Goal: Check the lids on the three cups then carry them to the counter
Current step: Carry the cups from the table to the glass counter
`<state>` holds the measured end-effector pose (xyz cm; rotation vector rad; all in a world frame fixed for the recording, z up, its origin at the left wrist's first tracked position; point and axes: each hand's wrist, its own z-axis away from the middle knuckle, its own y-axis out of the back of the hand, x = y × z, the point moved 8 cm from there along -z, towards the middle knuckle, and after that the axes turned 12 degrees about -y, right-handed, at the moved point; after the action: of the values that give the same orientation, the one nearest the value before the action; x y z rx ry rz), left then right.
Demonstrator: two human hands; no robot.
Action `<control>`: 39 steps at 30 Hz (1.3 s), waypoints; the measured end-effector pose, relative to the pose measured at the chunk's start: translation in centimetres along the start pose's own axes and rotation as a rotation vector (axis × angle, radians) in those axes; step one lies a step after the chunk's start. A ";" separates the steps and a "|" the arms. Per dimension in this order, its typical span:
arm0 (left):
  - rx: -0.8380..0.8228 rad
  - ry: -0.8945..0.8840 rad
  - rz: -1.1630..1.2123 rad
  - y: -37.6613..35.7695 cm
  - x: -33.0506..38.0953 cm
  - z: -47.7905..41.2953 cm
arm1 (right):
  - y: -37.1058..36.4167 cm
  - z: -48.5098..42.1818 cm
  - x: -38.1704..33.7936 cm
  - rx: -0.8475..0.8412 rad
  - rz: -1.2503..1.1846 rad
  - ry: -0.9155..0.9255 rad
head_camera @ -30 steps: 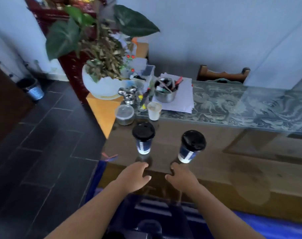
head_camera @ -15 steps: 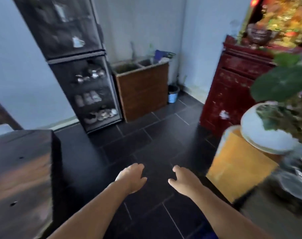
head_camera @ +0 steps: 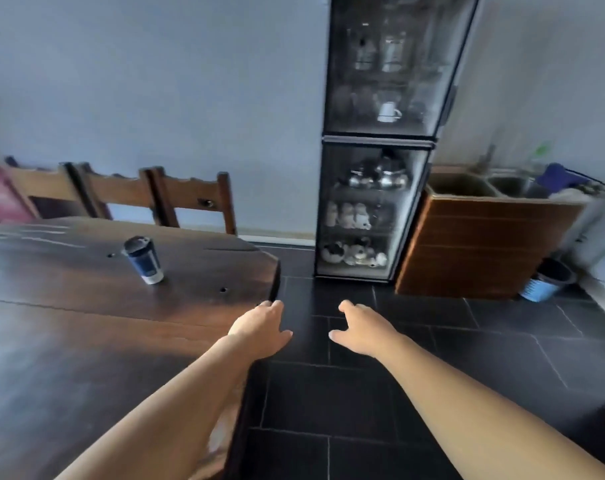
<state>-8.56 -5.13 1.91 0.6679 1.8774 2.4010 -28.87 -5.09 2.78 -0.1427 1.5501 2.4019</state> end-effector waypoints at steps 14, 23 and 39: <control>0.167 0.594 0.084 6.6 -15.9 -8.4 | 3.4 -24.0 -19.3 -0.171 0.275 0.526; 0.213 0.894 0.146 7.4 -21.0 -7.6 | 1.5 -29.3 -29.2 -0.313 0.345 0.765; 0.309 1.061 0.435 2.0 -42.5 -7.9 | -9.2 -37.7 -49.1 -0.548 0.329 0.790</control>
<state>27.80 -24.58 -11.11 -0.3882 2.7037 3.1170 18.20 -44.46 -9.77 -1.1422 1.1473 3.2106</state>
